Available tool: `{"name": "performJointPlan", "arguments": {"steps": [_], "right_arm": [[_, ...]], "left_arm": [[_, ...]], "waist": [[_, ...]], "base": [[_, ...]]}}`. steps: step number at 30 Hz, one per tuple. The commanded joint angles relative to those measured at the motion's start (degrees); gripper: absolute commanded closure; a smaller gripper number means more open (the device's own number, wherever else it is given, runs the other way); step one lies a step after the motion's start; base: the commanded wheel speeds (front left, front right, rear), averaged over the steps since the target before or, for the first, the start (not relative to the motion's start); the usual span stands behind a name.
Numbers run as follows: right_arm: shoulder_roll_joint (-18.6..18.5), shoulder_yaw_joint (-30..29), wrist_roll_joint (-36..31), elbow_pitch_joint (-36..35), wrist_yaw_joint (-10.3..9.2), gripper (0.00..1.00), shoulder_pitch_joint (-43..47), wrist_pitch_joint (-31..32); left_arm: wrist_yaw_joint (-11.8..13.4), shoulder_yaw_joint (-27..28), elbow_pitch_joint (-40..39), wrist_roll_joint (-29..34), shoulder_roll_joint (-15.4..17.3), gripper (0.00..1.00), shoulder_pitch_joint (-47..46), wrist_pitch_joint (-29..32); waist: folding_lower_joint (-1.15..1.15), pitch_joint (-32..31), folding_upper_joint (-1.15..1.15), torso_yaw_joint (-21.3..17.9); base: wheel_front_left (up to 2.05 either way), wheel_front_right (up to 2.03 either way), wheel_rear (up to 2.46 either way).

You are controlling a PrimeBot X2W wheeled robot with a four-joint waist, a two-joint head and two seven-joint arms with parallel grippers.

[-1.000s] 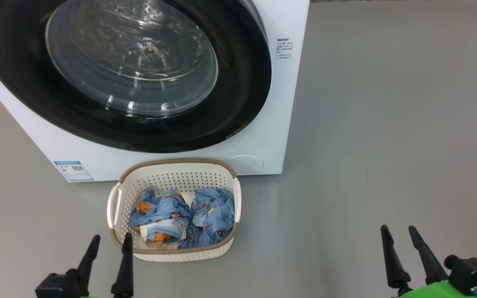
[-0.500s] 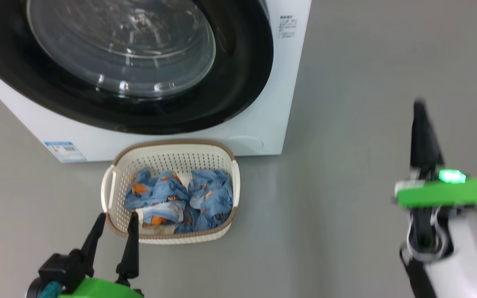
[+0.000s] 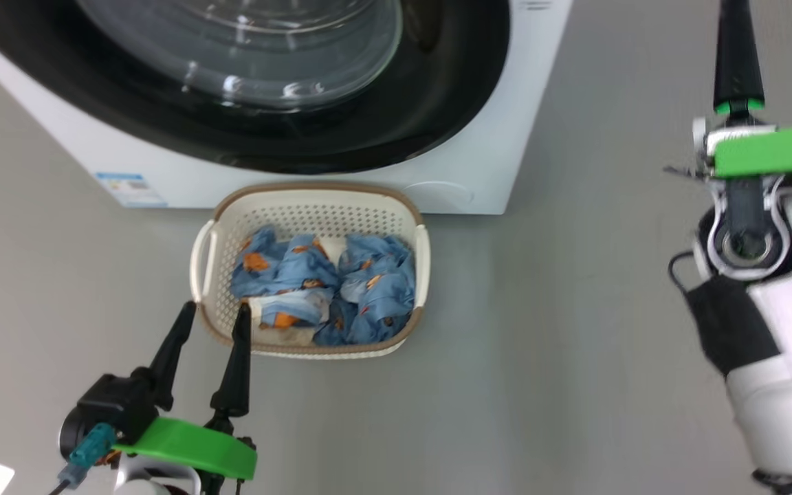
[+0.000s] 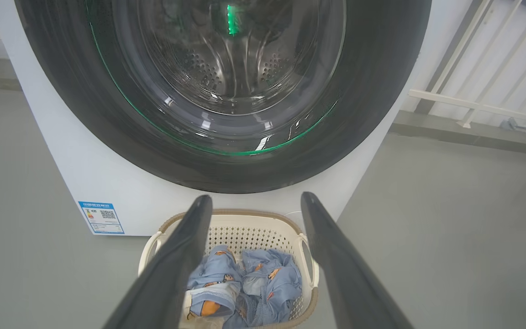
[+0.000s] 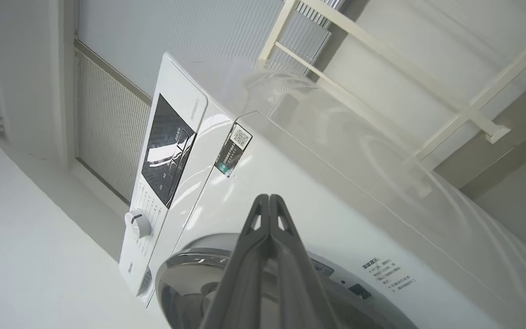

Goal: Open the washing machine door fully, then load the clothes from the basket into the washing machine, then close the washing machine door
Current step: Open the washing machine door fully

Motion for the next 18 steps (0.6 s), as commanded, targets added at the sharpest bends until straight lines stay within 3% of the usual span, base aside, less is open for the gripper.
{"name": "performJointPlan", "arguments": {"steps": [1,3,9,18], "right_arm": [[-0.6,1.8,3.2,-0.9,0.08,1.00,-2.3,0.9],[-2.7,3.2,9.3,0.2,0.08,1.00,-4.4,4.6],[-8.2,6.7,16.9,3.8,0.08,1.00,-10.3,14.0],[-10.6,7.5,23.5,8.4,0.08,1.00,-17.8,27.3]], "left_arm": [[-0.1,1.5,-1.4,-0.7,0.8,0.00,-2.1,-0.5],[-0.1,1.0,-1.5,-0.8,0.6,0.00,-2.5,-0.5],[-0.1,-0.3,-1.5,-1.3,0.1,0.00,-4.0,-0.5],[-0.1,-1.4,-1.5,-1.9,-0.3,0.00,-6.3,-0.5]], "waist": [[0.00,1.7,0.00,1.9],[0.00,2.3,0.00,2.7],[0.00,5.1,0.00,4.7],[0.00,9.4,0.00,6.1]], "base": [[0.00,0.00,0.00],[0.00,0.00,0.00],[0.00,0.00,0.00],[0.00,0.00,0.00]]}}
